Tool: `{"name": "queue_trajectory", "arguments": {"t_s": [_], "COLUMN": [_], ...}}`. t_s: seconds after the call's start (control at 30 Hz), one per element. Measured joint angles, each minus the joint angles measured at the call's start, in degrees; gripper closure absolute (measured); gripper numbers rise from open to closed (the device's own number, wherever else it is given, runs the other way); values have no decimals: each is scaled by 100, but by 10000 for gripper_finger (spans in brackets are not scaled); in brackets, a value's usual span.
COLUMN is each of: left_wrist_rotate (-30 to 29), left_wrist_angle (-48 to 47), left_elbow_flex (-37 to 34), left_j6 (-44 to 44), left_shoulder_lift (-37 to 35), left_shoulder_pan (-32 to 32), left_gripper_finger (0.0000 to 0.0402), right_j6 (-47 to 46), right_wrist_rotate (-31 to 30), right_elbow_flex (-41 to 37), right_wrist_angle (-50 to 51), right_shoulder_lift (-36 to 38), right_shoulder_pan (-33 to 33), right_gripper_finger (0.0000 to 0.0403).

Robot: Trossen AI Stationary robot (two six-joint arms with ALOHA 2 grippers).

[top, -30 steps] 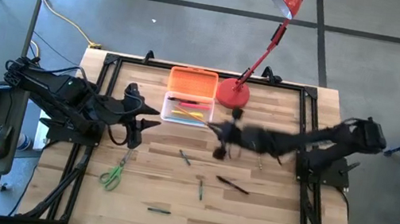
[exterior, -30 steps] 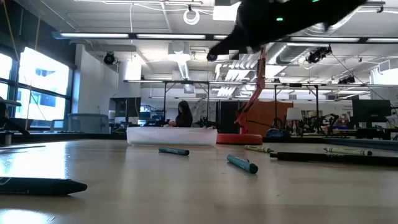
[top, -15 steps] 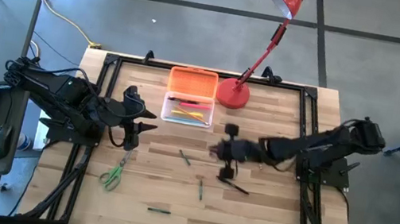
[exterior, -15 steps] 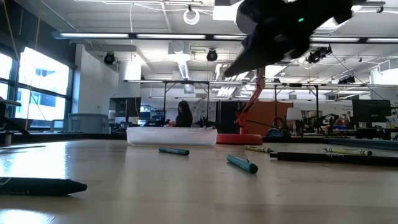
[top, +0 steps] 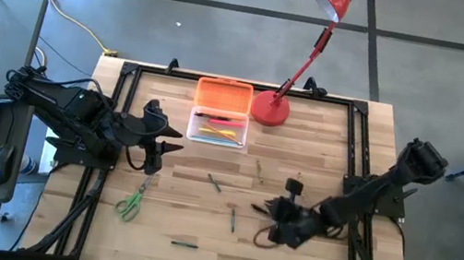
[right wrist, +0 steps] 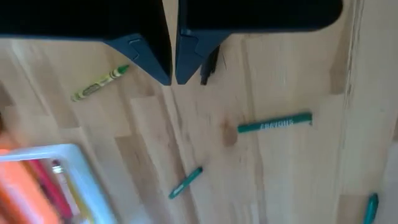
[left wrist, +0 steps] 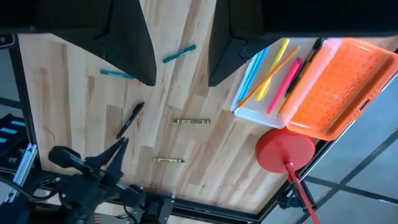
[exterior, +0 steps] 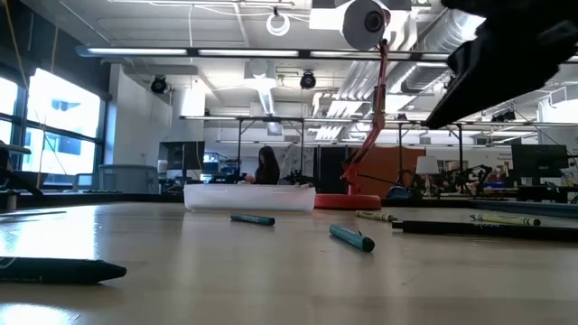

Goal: Pick & place school supplies into a supply box
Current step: Put the black pen into the orange supply box

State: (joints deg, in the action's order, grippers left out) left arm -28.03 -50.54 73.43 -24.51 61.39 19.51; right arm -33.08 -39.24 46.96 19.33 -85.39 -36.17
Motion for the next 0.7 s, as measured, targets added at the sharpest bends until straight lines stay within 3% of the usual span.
{"name": "queue_trajectory", "arguments": {"t_s": [0.07, 0.27, 0.47, 0.7], "left_wrist_rotate": [-3, -17, -86, -85], "left_wrist_angle": [39, 128, 119, 113], "left_elbow_flex": [0, 0, -4, -4], "left_j6": [-2, 6, 9, -17], "left_shoulder_lift": [0, 0, 0, 0], "left_shoulder_pan": [-1, -1, 0, 1], "left_gripper_finger": [224, 224, 224, 224], "right_j6": [-260, -395, 583, -570], "right_wrist_rotate": [-266, -318, -200, 862], "right_elbow_flex": [0, 0, 0, 2], "right_wrist_angle": [3, 90, -278, -69], "right_shoulder_lift": [-117, -473, -518, -520], "right_shoulder_pan": [-223, -546, -323, -14], "right_gripper_finger": [396, 360, 337, 344]}}
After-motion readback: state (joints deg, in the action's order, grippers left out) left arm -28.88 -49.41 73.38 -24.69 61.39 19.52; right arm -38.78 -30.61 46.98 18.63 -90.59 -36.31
